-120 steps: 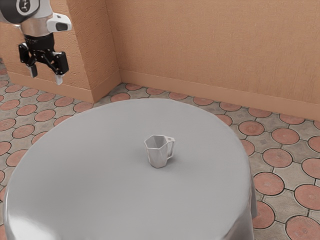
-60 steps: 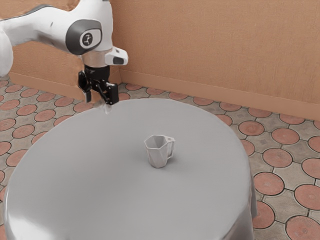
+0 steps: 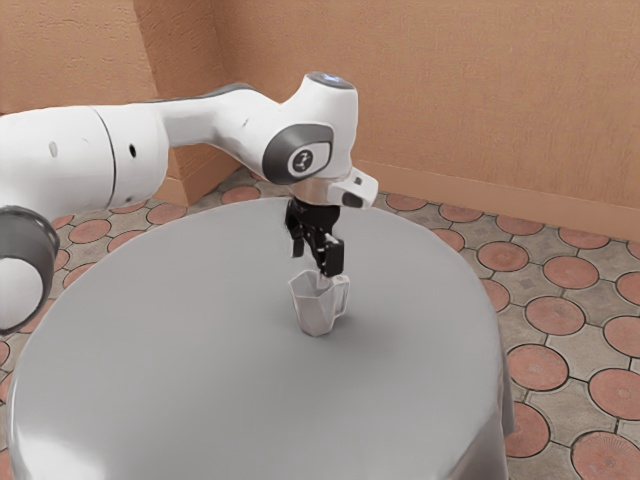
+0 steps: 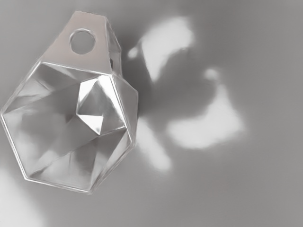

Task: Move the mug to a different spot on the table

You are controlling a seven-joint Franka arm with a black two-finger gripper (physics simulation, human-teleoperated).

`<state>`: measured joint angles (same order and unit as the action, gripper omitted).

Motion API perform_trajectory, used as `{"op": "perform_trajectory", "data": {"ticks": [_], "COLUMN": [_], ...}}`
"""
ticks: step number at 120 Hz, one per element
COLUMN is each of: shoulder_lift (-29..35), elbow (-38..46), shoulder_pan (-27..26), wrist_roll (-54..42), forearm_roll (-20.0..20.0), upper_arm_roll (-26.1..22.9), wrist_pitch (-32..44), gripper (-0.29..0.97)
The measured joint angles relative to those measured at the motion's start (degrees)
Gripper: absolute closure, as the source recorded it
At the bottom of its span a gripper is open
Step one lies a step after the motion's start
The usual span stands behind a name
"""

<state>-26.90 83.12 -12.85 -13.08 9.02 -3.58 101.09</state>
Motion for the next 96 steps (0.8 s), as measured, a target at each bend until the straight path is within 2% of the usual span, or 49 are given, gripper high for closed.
{"op": "perform_trajectory", "data": {"ticks": [41,96], "shoulder_lift": [-10.5,-13.6], "elbow": [-9.2,-9.6], "shoulder_pan": [0.9,2.2], "wrist_roll": [-7.7,-14.1], "forearm_roll": [-0.2,-0.6], "upper_arm_roll": [-0.2,-0.5], "wrist_pitch": [5.6,10.1], "gripper": [0.00,0.00]}}
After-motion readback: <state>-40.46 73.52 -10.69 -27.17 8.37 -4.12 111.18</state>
